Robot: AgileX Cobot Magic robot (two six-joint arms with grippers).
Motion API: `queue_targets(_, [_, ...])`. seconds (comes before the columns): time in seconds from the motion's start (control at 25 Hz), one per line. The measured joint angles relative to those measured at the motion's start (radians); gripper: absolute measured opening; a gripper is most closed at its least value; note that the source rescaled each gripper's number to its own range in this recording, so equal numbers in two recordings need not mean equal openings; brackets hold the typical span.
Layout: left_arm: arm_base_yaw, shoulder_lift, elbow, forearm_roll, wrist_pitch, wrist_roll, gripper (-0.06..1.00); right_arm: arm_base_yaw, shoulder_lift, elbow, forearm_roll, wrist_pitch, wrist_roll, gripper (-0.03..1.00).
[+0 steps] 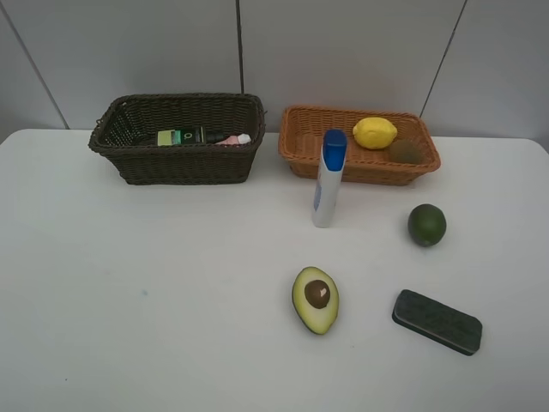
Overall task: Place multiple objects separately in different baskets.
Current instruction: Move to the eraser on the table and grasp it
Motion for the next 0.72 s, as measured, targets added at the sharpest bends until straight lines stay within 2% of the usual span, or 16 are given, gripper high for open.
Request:
queue_targets(0.2, [-0.005,-0.311,0.161,-0.068,0.002,0.127,1.00,0.000,0.000,0.000,0.000,0.000,0.000,1.00])
queue_targets(0.36, [-0.032,-0.486,0.261,-0.092,-0.001,0.218,1.00,0.000,0.000,0.000,0.000,0.000,0.000,1.00])
queue_targets(0.72, [-0.038,-0.710,0.338,-0.125,-0.111,0.239,1.00,0.000,0.000,0.000,0.000,0.000,0.000,1.00])
